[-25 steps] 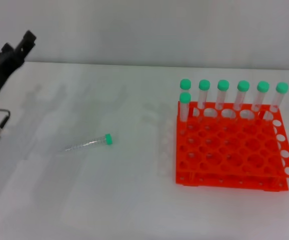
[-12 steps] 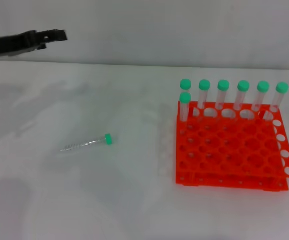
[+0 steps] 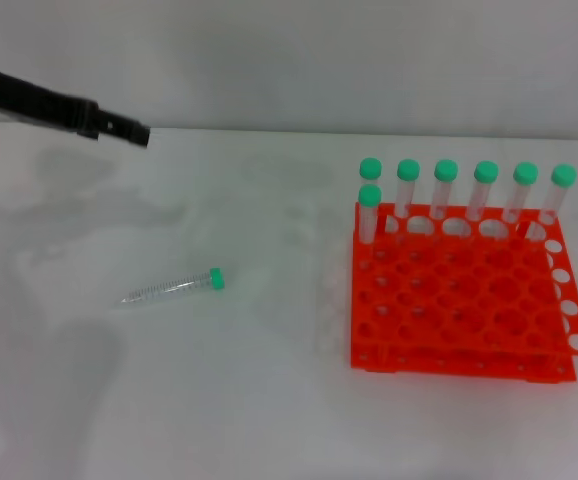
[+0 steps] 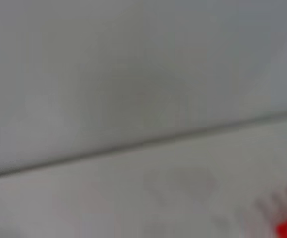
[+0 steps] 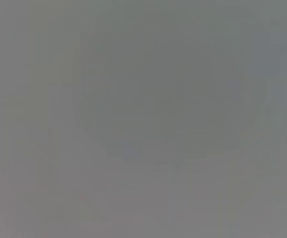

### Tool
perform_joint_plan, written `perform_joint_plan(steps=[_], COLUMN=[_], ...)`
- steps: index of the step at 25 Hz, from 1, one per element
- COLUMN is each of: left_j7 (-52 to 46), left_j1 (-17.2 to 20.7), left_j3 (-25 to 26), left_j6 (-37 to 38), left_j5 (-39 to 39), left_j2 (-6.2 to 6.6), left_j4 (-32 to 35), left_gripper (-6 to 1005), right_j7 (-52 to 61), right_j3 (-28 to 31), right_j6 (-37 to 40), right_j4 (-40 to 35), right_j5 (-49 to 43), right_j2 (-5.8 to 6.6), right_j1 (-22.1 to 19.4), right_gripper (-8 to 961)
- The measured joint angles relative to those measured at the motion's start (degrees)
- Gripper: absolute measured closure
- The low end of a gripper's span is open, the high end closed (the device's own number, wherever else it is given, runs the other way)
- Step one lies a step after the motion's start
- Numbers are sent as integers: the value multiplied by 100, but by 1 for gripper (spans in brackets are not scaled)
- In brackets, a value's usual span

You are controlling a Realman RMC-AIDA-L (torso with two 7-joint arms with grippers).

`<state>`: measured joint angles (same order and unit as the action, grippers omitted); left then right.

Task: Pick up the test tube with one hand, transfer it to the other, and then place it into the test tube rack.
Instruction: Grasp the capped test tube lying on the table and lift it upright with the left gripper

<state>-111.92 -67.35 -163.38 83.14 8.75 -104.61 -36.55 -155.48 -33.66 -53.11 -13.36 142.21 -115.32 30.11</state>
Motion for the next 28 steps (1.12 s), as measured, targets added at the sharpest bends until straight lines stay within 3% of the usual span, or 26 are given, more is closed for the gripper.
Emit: perform_joint_plan(steps=[12,17,22,28], left_j7=[2787,3192,3288,3416], left_j1=[-101,-275,-532,-573], left_j3=[17,21,25,26], left_j6=[120,81,-92,-145], left_j5=[777,1503,2560,2763], left_j2=[-383,-530,-813,-901], left_j4=[-5,12,-23,44], left_gripper=[111,112,113,113], right_j7=[0,0,46,34], right_j3=[87,95,95,28], right_j6=[-1,-2,1,18], right_j4=[79,80,80,80], right_j5=[55,229,289,238], right_j2=[1,1,2,-6], right_j1=[-22,-41,-60,-80], right_gripper=[111,111,112,112])
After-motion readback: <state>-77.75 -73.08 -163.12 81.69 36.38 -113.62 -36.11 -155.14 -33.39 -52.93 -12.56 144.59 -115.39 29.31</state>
